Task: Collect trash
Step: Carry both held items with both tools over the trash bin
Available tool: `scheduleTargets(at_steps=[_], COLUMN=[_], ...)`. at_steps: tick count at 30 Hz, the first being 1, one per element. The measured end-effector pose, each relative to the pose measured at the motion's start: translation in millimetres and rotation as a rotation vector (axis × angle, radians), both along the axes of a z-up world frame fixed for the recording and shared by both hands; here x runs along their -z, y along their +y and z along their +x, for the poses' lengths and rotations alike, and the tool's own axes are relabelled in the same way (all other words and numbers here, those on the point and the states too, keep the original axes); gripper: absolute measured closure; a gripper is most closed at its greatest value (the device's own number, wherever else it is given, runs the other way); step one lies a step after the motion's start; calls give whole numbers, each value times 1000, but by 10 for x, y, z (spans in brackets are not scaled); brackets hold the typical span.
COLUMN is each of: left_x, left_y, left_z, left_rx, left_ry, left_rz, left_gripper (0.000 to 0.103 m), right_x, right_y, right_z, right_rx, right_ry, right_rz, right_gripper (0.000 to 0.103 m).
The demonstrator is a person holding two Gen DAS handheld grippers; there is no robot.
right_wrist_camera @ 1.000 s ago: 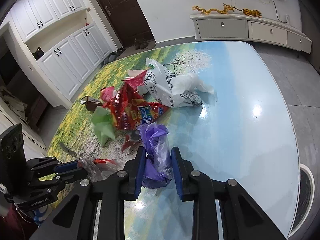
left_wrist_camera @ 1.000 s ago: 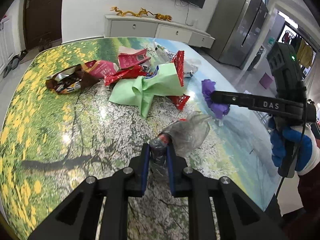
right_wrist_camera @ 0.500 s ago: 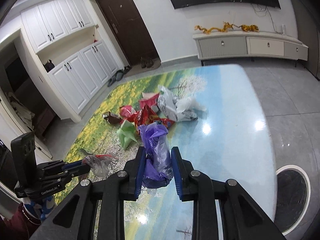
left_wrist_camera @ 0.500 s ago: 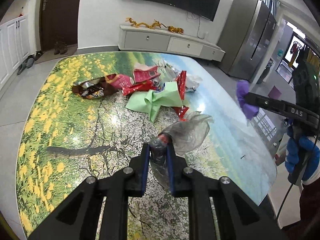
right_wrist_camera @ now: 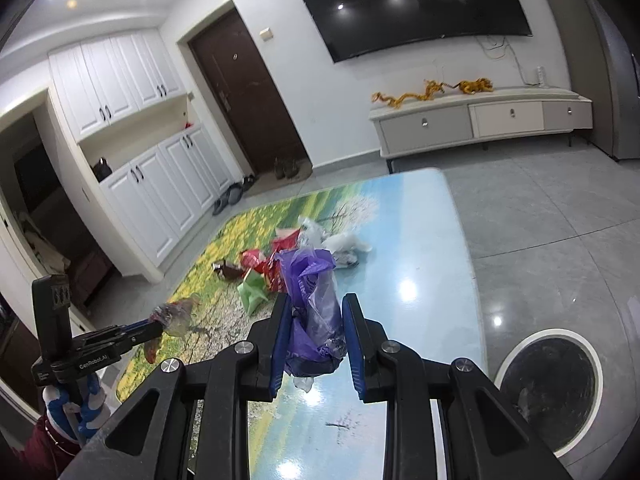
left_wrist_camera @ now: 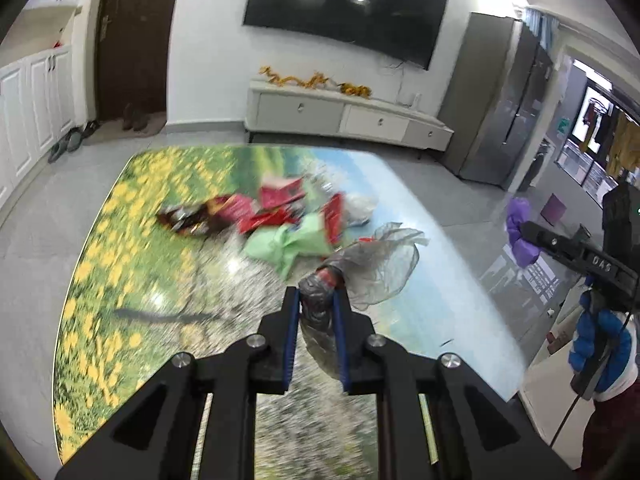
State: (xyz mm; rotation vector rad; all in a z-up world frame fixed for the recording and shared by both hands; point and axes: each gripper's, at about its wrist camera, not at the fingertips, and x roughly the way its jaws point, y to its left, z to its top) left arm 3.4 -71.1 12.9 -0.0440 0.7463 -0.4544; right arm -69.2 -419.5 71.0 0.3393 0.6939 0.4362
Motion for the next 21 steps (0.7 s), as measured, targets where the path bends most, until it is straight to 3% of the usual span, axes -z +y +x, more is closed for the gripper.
scheduleTargets(at_steps=[7,12,21], left_x=[-201,-214,207], left_y=[-715,-1450,-2819], left_z=[49,139,334], left_rx=[103,200,359], left_ry=[-23,-12,77], left_rz=[21,53,146], left_gripper=[88,87,87], right_x=[-72,-12,526], right_y=[-587,-1081,-1874], right_z=[-164,-249,-269], right_rx=[116,214,360], right_ry=[-36,-22,109], right_rz=[17,-4,-20], right_gripper=[78,78,78])
